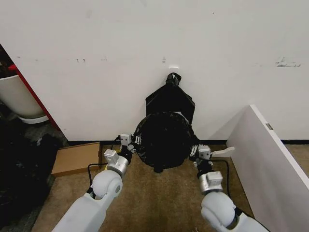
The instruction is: Place the garbage bag over the trash bin.
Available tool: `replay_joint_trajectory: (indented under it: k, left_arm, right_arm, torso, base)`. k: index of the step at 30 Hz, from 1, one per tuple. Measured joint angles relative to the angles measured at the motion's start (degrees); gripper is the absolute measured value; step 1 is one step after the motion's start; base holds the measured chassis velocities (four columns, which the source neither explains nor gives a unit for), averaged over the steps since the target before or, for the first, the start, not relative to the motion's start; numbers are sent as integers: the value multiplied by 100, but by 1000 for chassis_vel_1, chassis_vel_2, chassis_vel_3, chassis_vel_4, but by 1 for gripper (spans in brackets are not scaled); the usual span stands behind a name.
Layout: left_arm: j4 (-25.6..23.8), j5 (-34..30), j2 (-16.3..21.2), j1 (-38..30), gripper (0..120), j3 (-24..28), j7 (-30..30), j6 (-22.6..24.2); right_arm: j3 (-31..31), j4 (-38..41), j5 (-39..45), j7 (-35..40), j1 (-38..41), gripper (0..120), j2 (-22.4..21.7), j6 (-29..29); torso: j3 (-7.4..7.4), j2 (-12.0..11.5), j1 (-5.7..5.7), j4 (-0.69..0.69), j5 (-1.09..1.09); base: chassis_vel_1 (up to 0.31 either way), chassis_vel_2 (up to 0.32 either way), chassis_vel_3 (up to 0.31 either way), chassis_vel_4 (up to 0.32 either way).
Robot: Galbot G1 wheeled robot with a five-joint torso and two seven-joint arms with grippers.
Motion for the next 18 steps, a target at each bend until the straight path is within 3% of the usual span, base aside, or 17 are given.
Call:
replay_joint_trajectory:
  k: [5, 12, 18]
  left_arm:
    - [-90, -64, 6, -10, 3, -41, 0, -1]
    - [-154, -129, 56, -34, 3, -73, -2, -1]
    - [-53, -127, 45, -34, 3, -74, -1, 2]
  right_arm:
    - [-18, -286, 224, -375, -12, 0, 56, 369]
    - [35, -935, -150, -1304, 37, 0, 108, 1248]
    - [166, -969, -145, -1450, 104, 23, 176, 1711]
  torso:
    - [0, 0, 0, 0, 0]
    - [0, 0, 0, 0, 1]
    - [0, 0, 0, 0, 0]
  base:
    - [0, 0, 0, 0]
    - [0, 0, 0, 0]
    - [0, 0, 0, 0]
